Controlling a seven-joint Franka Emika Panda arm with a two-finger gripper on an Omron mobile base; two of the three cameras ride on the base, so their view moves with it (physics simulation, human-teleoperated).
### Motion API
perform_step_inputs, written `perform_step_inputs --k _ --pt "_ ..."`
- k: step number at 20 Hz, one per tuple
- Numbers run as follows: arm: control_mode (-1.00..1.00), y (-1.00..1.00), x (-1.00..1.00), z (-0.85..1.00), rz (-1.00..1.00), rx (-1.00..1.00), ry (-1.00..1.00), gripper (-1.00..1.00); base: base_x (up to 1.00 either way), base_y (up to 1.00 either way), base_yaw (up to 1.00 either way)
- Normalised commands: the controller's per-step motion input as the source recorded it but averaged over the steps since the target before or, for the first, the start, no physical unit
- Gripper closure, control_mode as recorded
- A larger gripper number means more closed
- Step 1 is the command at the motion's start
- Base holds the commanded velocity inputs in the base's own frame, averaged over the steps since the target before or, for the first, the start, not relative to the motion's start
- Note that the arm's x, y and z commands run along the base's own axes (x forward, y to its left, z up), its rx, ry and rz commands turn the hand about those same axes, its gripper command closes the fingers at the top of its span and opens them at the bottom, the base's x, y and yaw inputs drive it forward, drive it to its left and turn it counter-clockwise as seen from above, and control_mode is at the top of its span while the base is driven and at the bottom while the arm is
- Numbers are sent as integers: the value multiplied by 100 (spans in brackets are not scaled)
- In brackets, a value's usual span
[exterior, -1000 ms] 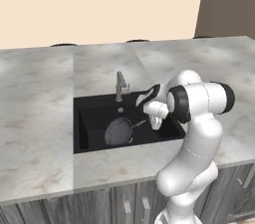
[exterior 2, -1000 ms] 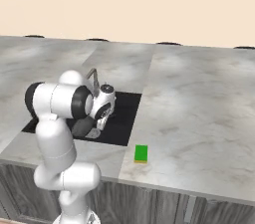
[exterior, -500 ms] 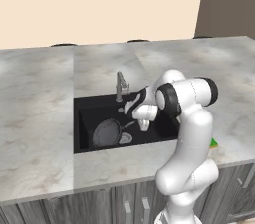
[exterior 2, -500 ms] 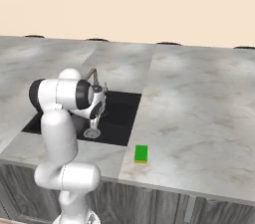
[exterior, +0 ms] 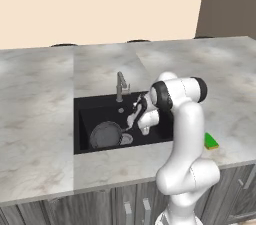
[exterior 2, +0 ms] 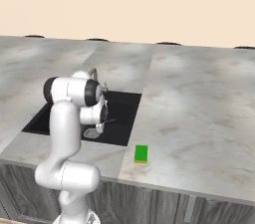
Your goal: Pick the pan and sponge and place them into the sink. Then turn on the water.
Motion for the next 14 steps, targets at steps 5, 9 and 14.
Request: perform_step_inputs --k 5,9,14 --pt "-100 0 48 -35 2 -7 0 100 0 0 0" --pt "-100 0 49 -29 2 0 0 100 0 0 0" --pt "-100 0 47 -34 2 0 0 100 0 0 0"
